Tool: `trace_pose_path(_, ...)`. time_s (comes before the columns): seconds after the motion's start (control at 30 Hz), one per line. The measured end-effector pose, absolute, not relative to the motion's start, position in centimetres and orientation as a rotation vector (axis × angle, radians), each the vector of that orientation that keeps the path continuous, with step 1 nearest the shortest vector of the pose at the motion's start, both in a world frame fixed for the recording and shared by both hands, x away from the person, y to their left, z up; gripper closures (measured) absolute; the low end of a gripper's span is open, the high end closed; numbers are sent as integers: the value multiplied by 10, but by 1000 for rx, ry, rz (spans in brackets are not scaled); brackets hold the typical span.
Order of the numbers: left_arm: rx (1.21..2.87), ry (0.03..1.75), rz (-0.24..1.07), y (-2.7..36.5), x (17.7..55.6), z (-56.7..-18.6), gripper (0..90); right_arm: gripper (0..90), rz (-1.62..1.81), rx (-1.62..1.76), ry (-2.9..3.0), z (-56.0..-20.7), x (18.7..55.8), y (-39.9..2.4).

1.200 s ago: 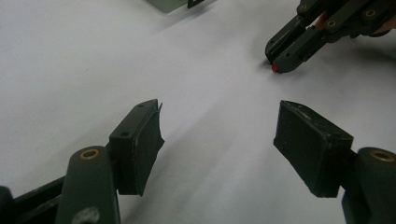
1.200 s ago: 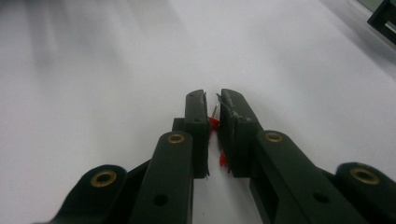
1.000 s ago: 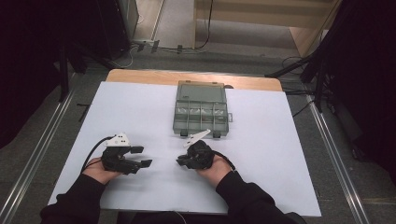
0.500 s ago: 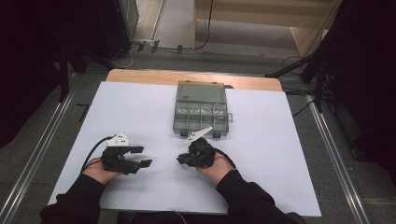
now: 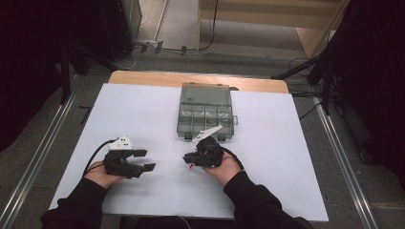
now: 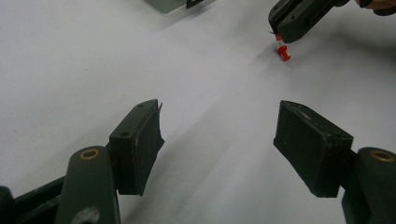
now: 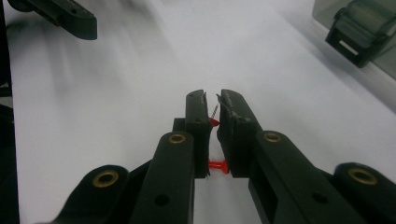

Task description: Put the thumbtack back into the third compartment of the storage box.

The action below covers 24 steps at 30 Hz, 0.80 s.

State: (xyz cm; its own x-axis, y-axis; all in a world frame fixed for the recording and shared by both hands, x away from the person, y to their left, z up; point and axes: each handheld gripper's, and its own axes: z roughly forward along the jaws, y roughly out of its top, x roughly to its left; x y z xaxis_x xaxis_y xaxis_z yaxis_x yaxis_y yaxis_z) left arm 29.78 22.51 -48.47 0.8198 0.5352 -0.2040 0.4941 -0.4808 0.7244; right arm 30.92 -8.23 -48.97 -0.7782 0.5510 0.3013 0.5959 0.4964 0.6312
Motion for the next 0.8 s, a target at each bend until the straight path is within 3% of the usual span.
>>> trace_pose_path(0.8,2155,756,73,228,296,-484,307,832,-1202,-1129,-2627,-476,322,-111)
